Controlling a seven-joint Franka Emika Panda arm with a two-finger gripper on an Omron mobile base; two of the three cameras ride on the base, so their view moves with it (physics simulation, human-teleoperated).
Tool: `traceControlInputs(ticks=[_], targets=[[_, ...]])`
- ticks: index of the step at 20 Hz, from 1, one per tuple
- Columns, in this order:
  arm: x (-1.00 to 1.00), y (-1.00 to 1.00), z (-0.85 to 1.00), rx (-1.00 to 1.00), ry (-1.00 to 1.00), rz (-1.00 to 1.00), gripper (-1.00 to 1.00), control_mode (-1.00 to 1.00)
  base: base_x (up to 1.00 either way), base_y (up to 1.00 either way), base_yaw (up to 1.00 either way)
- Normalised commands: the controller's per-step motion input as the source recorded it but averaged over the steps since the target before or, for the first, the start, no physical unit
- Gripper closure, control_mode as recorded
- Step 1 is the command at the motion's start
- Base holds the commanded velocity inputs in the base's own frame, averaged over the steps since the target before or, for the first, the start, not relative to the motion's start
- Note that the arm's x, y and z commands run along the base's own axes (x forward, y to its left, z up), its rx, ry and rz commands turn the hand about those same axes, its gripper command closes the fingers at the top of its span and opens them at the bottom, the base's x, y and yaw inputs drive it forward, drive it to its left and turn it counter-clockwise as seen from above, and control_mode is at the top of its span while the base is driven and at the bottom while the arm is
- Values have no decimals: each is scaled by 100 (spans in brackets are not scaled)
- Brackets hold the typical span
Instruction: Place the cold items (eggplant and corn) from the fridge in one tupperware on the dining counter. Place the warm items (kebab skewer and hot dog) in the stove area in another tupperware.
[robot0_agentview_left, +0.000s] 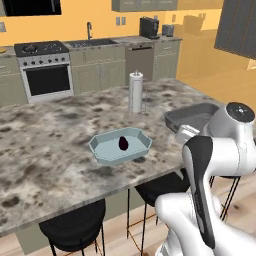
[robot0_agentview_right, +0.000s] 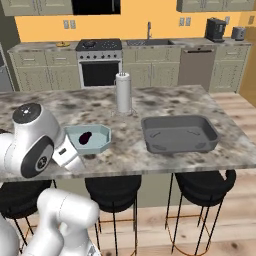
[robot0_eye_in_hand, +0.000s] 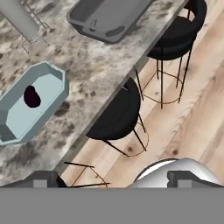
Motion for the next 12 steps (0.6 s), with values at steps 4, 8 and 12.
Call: traceControlInputs(ticks=[4, 8, 12], targets=[[7, 0, -40, 0, -1, 8, -100, -100, 0, 0, 0], [0, 0, -8, 0, -1, 2, -100, 100, 0, 0, 16], [0, 0, 0, 0, 0, 0, -100, 100, -10, 0, 40]])
